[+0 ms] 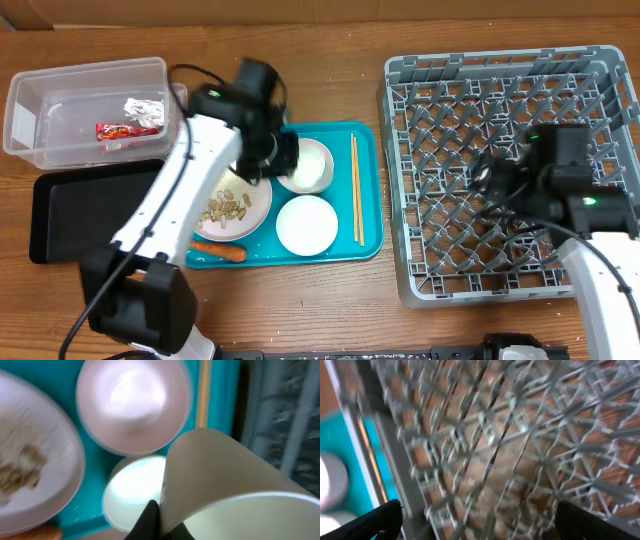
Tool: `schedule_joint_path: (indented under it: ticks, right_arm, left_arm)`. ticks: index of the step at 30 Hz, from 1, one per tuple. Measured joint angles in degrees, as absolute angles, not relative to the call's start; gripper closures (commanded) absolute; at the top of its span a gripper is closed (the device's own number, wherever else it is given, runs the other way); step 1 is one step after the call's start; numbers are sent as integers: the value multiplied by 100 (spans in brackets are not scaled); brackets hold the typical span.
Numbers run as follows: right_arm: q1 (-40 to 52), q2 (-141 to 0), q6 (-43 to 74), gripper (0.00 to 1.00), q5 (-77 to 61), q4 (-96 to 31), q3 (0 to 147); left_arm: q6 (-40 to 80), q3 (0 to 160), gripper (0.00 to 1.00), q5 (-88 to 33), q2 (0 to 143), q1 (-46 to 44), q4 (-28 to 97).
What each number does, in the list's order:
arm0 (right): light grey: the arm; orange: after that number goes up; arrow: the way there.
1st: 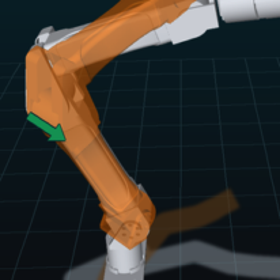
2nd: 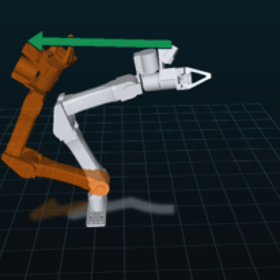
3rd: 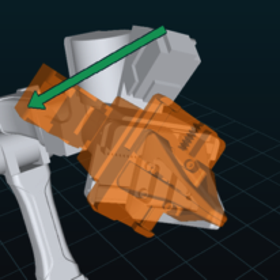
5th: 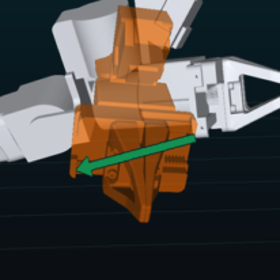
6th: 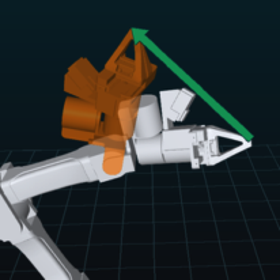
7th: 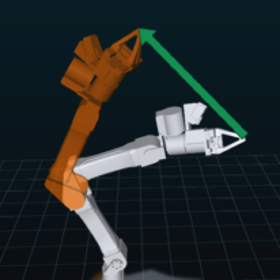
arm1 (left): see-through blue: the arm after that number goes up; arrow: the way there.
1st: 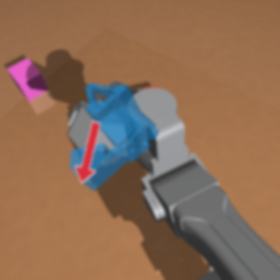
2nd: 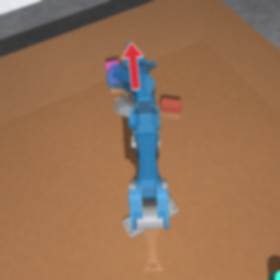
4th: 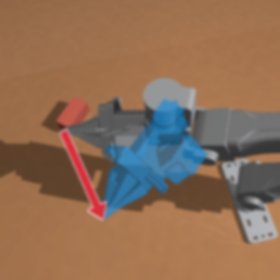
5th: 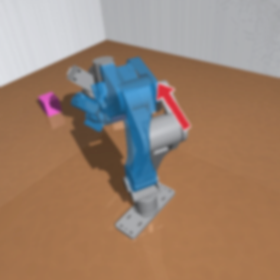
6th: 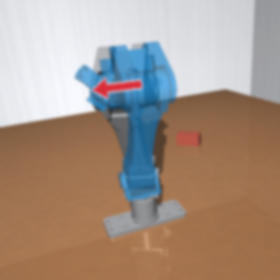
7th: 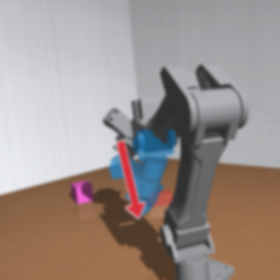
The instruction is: Sort waste into correct bins and load items into the dishwasher
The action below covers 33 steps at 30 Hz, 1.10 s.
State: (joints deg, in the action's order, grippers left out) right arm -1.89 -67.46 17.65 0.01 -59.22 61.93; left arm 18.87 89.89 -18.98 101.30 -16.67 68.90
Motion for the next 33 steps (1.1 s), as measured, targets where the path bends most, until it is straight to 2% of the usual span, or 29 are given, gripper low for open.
schedule_joint_path:
  ticks: [3, 5, 9, 14, 25, 33]
  right_arm:
    - [-707, -6755, 1385, 0, -939, -5568, 6211]
    - [-869, -6801, 803, 0, -2078, -5524, 6226]
    - [-847, -7004, -464, 0, -4348, -5747, 6237]
    - [-676, -7244, -1262, 0, -5924, -5586, 6237]
    - [-633, -7288, -1632, 0, -7505, -4853, 6243]
    - [-637, -7288, -1653, 0, -7872, -4718, 6246]
  left_arm:
    - [1745, 9070, 96, -3122, 10130, -1367, 6261]
    - [1688, 9065, 96, -3922, 10132, -1313, 5850]
    - [1627, 9065, 96, -5343, 10154, -1400, 5144]
    - [1612, 9065, 96, -6764, 10326, -1695, 4644]
    - [1614, 9063, 96, -7422, 10514, -2156, 4598]
    - [1852, 9063, 96, -7542, 10514, -2311, 4259]
